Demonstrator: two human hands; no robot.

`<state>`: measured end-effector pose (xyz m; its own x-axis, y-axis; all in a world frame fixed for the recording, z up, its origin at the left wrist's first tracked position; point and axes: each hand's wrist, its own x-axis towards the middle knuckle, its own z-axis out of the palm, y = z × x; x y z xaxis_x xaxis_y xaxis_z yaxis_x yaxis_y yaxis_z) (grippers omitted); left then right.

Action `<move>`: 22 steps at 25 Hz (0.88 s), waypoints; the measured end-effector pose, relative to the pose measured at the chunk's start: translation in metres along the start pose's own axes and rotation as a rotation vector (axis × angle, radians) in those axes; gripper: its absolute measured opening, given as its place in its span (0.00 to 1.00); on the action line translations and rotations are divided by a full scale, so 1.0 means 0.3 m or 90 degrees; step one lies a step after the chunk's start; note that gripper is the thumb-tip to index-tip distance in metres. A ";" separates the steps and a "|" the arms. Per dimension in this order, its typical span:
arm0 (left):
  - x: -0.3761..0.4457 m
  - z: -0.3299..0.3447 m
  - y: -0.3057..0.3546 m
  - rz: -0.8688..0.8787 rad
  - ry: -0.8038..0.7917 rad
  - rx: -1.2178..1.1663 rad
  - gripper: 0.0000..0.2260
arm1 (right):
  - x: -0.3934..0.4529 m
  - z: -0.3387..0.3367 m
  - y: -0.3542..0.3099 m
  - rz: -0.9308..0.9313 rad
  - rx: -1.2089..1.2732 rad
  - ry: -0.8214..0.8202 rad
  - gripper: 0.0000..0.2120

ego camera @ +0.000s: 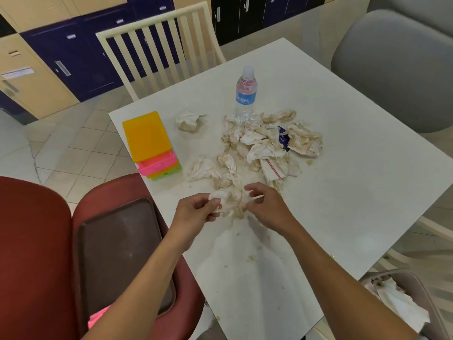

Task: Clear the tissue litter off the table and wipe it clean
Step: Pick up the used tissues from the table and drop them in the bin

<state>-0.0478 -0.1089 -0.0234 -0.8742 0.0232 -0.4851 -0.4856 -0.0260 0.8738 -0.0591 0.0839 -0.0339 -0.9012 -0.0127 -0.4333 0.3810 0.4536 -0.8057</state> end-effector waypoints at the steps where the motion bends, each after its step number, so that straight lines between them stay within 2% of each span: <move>1: -0.002 -0.009 0.000 -0.009 0.003 -0.015 0.04 | 0.017 0.004 0.025 0.004 -0.108 0.006 0.24; 3: -0.010 -0.019 -0.002 -0.026 -0.001 -0.049 0.09 | 0.038 0.027 0.066 -0.006 -0.254 -0.032 0.29; 4: -0.015 -0.020 -0.002 -0.033 -0.005 -0.061 0.12 | 0.043 0.038 0.081 -0.017 -0.288 -0.039 0.29; 7: -0.044 -0.008 -0.006 -0.031 -0.005 -0.049 0.13 | 0.039 0.050 0.113 -0.051 -0.317 0.031 0.13; 10: -0.077 0.018 -0.014 -0.036 0.005 -0.013 0.09 | 0.005 0.031 0.127 -0.040 -0.231 0.100 0.07; 13: -0.118 0.075 -0.020 -0.045 -0.011 -0.008 0.08 | -0.083 -0.037 0.147 -0.033 -0.069 0.150 0.03; 18: -0.216 0.279 -0.042 -0.048 -0.065 -0.019 0.09 | -0.293 -0.244 0.286 0.041 0.121 0.209 0.07; 22: -0.298 0.505 -0.092 -0.058 -0.120 0.037 0.09 | -0.497 -0.451 0.533 0.130 0.131 0.306 0.17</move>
<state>0.0451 0.0413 0.0010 -0.8073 0.2088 -0.5520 -0.5564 0.0428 0.8298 0.1083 0.2790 -0.0433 -0.7789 0.4873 -0.3949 0.5469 0.2195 -0.8079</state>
